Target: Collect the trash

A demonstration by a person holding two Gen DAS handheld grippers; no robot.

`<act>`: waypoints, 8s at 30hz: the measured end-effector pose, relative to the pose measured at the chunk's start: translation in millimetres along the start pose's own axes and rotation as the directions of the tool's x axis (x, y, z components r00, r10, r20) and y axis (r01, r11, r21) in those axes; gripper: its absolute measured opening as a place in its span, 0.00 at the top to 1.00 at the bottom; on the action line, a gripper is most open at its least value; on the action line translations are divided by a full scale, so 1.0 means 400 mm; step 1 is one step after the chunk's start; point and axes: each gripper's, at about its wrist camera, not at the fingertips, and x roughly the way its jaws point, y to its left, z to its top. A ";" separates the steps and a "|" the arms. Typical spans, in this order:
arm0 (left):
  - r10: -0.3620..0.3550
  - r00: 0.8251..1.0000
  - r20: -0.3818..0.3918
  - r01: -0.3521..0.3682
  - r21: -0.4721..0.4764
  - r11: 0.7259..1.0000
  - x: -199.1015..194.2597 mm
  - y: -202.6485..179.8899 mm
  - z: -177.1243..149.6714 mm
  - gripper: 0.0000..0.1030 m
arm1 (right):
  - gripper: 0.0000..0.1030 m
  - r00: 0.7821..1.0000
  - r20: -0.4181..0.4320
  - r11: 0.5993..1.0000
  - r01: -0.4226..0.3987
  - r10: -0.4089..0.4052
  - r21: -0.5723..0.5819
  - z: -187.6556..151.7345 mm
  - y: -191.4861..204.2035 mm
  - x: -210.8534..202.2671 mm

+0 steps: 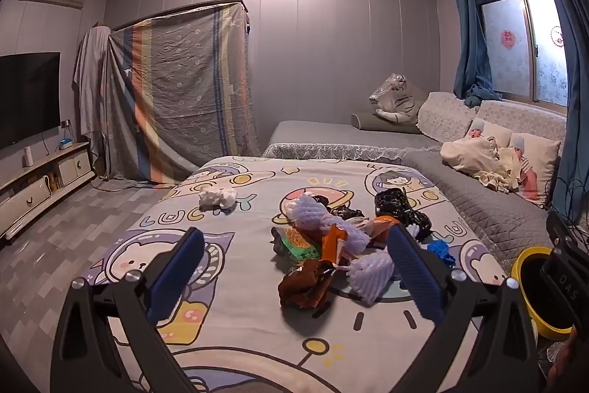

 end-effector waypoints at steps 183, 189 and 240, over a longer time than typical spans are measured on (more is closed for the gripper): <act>-0.308 0.827 -0.471 0.370 0.042 0.928 0.398 0.036 -0.124 0.77 | 0.72 0.572 -0.642 0.757 -0.653 0.511 0.020 -0.147 0.239 0.508; -0.327 0.838 -0.437 0.374 0.025 0.927 0.349 0.057 -0.109 0.77 | 0.78 0.591 -0.610 0.756 -0.655 0.528 0.019 -0.130 0.225 0.482; -0.534 0.757 -0.376 0.610 0.112 0.785 0.360 -0.397 0.045 0.77 | 0.78 0.879 -0.328 0.938 -0.326 0.345 0.115 0.066 -0.278 0.386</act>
